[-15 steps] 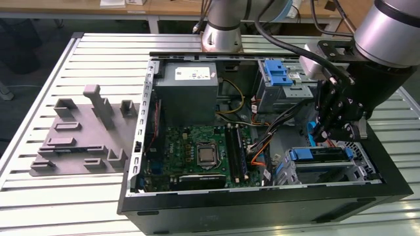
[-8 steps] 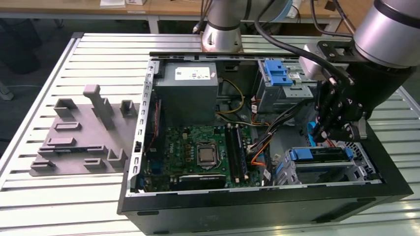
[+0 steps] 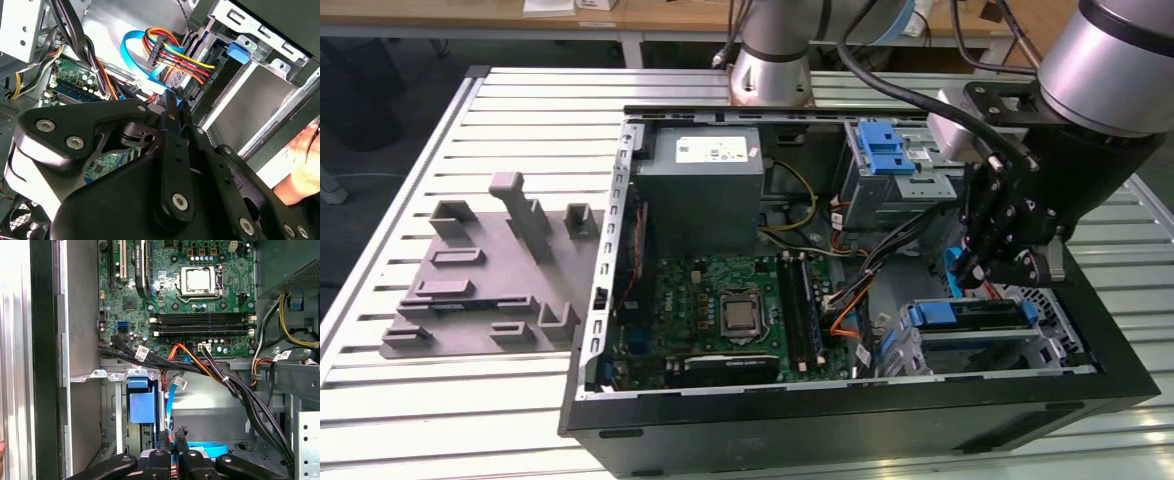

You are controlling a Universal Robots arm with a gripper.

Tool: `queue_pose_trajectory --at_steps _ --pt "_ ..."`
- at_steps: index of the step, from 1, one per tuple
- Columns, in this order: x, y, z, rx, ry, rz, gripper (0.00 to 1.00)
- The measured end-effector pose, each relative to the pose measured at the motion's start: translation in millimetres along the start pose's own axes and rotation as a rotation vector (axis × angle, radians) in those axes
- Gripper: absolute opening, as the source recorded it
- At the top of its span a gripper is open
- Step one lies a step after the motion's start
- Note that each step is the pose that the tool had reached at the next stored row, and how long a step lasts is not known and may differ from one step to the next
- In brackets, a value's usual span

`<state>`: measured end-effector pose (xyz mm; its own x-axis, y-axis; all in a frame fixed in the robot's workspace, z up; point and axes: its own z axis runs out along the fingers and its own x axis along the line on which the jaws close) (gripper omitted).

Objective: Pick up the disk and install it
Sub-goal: 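Insert the second disk wire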

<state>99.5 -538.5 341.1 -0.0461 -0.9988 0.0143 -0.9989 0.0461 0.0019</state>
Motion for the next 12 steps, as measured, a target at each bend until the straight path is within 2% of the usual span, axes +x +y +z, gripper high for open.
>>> queue_pose_trajectory --at_steps 4,5,6,12 --pt "-0.3 0.0 0.0 0.0 0.0 0.0 0.16" --pt "-5.8 0.3 -0.1 0.0 0.0 0.0 0.16" --pt "-6.9 0.4 -0.1 0.0 -0.0001 0.0 0.16" --pt "-8.6 0.5 -0.1 0.0 -0.0001 0.0 0.16"
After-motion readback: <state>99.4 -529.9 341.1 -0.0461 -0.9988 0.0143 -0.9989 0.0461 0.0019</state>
